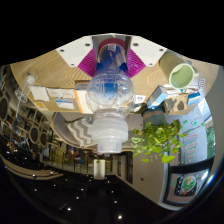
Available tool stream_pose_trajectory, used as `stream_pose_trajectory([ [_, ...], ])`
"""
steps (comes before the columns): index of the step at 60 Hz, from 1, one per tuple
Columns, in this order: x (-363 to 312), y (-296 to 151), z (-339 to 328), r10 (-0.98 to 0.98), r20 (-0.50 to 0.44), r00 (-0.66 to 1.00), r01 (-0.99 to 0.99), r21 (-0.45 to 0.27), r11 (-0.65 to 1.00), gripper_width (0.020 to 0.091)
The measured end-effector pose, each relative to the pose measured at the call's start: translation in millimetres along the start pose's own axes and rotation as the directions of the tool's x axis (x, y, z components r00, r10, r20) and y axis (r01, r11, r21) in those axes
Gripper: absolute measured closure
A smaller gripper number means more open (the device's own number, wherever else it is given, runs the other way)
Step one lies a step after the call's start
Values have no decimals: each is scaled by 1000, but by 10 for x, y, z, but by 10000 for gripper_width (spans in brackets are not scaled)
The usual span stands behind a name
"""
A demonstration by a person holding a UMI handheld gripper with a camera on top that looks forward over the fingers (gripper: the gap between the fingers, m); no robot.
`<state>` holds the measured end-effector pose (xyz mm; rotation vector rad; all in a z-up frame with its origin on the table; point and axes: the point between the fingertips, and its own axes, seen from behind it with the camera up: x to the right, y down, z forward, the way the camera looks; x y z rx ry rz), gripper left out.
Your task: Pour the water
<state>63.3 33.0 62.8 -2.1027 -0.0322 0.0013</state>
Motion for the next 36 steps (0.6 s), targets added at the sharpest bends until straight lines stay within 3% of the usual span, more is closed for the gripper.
stream_pose_trajectory([
  [9,-6,43,-36,-16,-15,1000,17,36,999,680],
  [15,13,109,-30,18,-13,1000,-18,-23,1000,595],
  [17,-1,179,-43,28,-7,1000,-29,-58,998,491],
  [20,19,207,-123,35,-12,999,-36,-93,995,234],
  [23,78,192,-252,30,-41,999,-34,-108,994,271],
  [26,109,152,-441,19,-69,997,-26,-109,994,237],
  [36,3,100,-1319,34,-122,992,-52,-147,988,248],
])
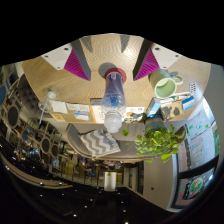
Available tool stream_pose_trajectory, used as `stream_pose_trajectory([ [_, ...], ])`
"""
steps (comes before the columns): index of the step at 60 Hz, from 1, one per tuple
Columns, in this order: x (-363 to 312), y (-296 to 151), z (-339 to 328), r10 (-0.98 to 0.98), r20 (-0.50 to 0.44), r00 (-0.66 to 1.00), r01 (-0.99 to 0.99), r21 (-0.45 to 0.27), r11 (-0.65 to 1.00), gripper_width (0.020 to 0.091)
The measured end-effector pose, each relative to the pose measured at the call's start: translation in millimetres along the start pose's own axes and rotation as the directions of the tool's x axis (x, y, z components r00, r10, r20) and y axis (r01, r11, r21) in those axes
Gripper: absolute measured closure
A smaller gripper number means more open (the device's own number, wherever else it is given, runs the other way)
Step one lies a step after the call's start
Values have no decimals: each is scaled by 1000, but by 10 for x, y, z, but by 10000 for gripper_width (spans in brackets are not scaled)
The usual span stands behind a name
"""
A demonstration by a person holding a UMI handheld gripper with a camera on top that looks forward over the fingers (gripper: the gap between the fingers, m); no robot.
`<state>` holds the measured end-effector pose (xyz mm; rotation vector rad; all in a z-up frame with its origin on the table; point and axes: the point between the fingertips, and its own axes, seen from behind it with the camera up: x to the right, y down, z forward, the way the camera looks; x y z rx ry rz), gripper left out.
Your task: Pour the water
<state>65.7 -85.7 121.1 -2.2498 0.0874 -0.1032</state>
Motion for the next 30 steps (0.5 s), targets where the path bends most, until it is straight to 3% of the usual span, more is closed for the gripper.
stream_pose_trajectory([
  [15,-203,212,-1287,40,-42,998,-41,-22,999,250],
  [30,-172,279,-1809,63,-59,996,-63,4,998,249],
])
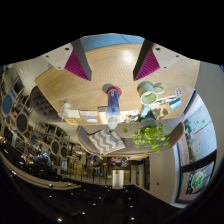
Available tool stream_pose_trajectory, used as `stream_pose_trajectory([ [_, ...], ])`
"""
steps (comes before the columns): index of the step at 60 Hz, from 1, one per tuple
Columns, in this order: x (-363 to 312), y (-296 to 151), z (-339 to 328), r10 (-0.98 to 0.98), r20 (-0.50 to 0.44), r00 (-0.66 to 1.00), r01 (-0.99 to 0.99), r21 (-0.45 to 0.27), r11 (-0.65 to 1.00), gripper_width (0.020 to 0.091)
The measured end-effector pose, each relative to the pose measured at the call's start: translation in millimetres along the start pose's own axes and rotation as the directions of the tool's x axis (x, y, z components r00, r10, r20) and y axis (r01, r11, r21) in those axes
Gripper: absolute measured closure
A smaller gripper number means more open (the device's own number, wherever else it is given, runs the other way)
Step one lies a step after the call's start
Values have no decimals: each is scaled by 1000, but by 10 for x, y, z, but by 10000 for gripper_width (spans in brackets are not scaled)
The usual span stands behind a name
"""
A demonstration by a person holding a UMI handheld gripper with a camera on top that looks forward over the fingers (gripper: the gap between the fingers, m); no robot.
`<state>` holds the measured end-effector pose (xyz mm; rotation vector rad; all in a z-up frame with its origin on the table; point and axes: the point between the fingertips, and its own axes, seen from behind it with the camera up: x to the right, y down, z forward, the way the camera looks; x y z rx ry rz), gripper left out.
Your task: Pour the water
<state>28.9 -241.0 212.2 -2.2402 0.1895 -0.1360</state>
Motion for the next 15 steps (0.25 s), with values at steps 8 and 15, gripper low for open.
stream_pose_trajectory([
  [8,94,26,-70,-38,12,999,38,11,999,252],
  [15,169,114,-106,-42,39,998,42,-14,999,249],
])
